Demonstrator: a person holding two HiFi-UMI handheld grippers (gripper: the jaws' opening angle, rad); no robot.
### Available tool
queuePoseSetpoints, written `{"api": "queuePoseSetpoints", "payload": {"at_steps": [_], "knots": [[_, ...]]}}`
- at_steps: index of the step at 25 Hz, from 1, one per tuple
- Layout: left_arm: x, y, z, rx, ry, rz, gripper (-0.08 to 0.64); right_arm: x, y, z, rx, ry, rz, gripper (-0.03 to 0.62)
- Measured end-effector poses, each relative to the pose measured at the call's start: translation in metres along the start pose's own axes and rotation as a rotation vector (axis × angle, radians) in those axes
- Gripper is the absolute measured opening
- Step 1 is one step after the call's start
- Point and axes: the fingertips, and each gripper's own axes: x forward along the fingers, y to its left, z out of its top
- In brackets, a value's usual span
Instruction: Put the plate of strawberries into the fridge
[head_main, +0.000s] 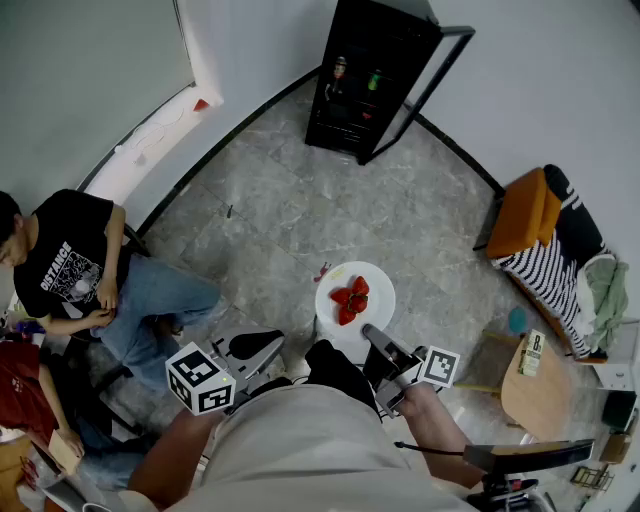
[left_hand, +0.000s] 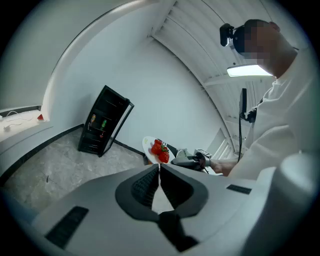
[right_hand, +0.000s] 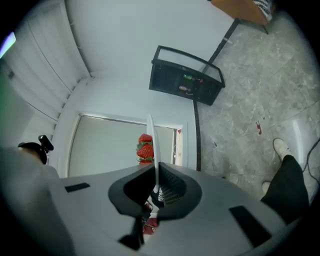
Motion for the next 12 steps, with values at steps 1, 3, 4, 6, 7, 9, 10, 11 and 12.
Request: {"api": "queuePoseSetpoints", "payload": {"at_steps": [1,3,4,6,7,9,10,11,12], "knots": [[0.005,0.0,0.001,0.006,0.005,-0.002,0.018,0.0,-0.001,0.005,-0.001,0.003,0.003,0.025],[0.017,-0.001,0.003,0.015,0.016,-0.006,0.018,0.0,-0.004,0.014,0.004,0.012,0.001,0.026],[0.024,-0.001,0.005,0.016,0.021,-0.008,0.018,-0.001,-0.006,0.02,0.012,0.018,-0.003,0.026],[0.039,-0.001,0.011,0.016,0.028,-0.013,0.018,-0.003,-0.011,0.032,0.026,0.036,-0.01,0.026],[0.046,-0.001,0.015,0.017,0.031,-0.014,0.018,-0.003,-0.012,0.039,0.03,0.046,-0.01,0.026],[0.062,0.001,0.025,0.023,0.033,-0.013,0.018,-0.001,-0.015,0.055,0.035,0.063,-0.009,0.026],[0.071,0.003,0.032,0.027,0.032,-0.012,0.018,0.001,-0.016,0.064,0.036,0.068,-0.008,0.026],[0.081,0.005,0.039,0.032,0.031,-0.01,0.018,0.003,-0.017,0.075,0.036,0.072,-0.007,0.026],[0.092,0.008,0.047,0.036,0.03,-0.007,0.018,0.005,-0.017,0.087,0.035,0.076,-0.006,0.026]]}}
